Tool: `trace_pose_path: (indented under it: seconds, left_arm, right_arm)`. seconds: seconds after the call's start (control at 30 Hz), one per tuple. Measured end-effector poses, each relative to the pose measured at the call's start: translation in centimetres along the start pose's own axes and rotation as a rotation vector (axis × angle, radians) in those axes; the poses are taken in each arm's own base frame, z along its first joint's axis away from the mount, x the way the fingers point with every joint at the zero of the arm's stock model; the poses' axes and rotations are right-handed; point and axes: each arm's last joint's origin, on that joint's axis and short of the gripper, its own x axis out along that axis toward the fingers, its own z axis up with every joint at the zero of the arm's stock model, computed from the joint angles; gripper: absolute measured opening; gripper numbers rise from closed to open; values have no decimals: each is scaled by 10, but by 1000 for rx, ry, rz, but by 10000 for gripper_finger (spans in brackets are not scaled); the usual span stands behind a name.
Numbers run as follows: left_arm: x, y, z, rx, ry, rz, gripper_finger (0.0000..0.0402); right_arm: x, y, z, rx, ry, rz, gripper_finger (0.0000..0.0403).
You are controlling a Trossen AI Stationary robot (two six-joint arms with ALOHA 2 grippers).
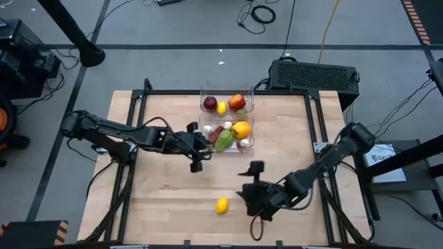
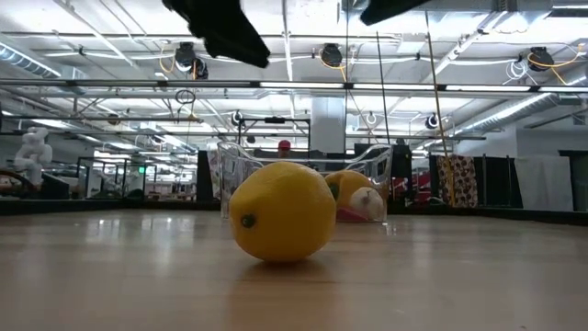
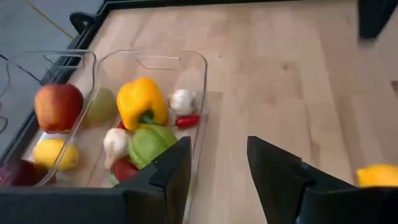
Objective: Sort produce into baskets
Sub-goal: Put the lemon into the top transparent bin
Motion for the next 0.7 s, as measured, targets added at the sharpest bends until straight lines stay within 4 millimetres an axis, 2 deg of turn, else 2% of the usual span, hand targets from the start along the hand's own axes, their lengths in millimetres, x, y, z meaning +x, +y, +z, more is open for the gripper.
trace_pose_path:
  seconds: [0.1,0.23,0.37,0.5,0.7]
  left_arm:
    - [-8,-4,-6,-10,57,16,164]
    - [-11,-8,-16,-21,147,51,164]
    - [-14,-13,-21,-45,191,52,164]
    - [-16,-19,-23,-30,199,38,164]
    - [-20,-29,-26,-21,208,13,164]
  right_arm:
    - [26,16,-3,-55,15,81,313]
    - [66,37,-3,-50,-23,277,313]
    - [94,40,1,-21,-40,391,313]
    - [110,36,-1,-19,7,445,314]
    - [113,31,-1,-60,24,553,319]
